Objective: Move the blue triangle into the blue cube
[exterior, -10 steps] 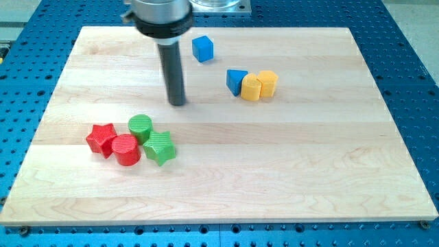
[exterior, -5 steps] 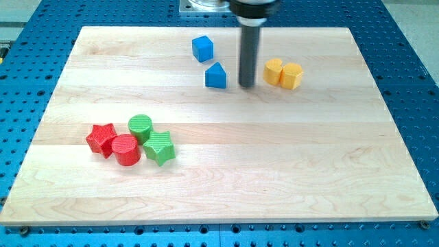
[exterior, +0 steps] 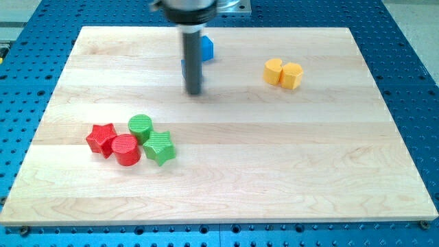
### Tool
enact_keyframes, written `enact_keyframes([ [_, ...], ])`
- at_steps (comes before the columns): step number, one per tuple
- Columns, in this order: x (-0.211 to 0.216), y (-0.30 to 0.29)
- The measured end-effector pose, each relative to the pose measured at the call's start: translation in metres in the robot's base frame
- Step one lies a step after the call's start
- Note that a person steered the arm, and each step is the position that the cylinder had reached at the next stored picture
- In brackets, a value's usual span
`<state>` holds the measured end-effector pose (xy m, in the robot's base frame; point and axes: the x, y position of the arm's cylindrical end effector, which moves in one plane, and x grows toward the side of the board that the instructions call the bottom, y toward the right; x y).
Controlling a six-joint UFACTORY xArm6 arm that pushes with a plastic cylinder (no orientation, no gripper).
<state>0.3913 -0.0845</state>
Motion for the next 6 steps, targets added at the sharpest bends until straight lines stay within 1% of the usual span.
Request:
enact_keyframes([
  [1,-0.016,-0.018],
  [2,-0.006,0.018],
  [3,-0.026,0.056],
  [4,-0.067,0.033],
  [5,-0.016,0.015],
  [6,-0.047,-0.033],
])
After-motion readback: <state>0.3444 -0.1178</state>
